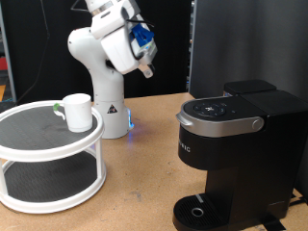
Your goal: Make a cup of coffee with the keurig machine
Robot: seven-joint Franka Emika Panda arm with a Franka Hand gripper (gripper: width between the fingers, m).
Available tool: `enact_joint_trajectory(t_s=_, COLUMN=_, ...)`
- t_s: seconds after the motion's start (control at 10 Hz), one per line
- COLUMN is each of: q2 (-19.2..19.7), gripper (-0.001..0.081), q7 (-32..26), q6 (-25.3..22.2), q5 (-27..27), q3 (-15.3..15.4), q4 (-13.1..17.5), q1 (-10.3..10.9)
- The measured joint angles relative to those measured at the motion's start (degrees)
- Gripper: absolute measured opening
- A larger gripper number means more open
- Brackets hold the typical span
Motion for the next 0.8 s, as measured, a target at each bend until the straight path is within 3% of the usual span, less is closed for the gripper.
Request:
enact_joint_trajectory(t_s=0.2, q2=-2.6, gripper=0.0007, q7=0.2, q6=2.1, q5=2.5, q3=-1.3, q4=-3.0, q1=-0.7)
enact_joint_trajectory(t_s=0.5, q2=-7.1, gripper=0.0007, q7=-6.6, q6=-4.0, q5=2.5, q3=-6.9, q4=-4.8, q1=-1.4)
enact_joint_trajectory(t_s=0.8, q2=-8.5, gripper=0.0007, q7=-7.4, q6=-5.0, q5=2.6, q3=-8.0, q4=-5.6, q1=-1.6)
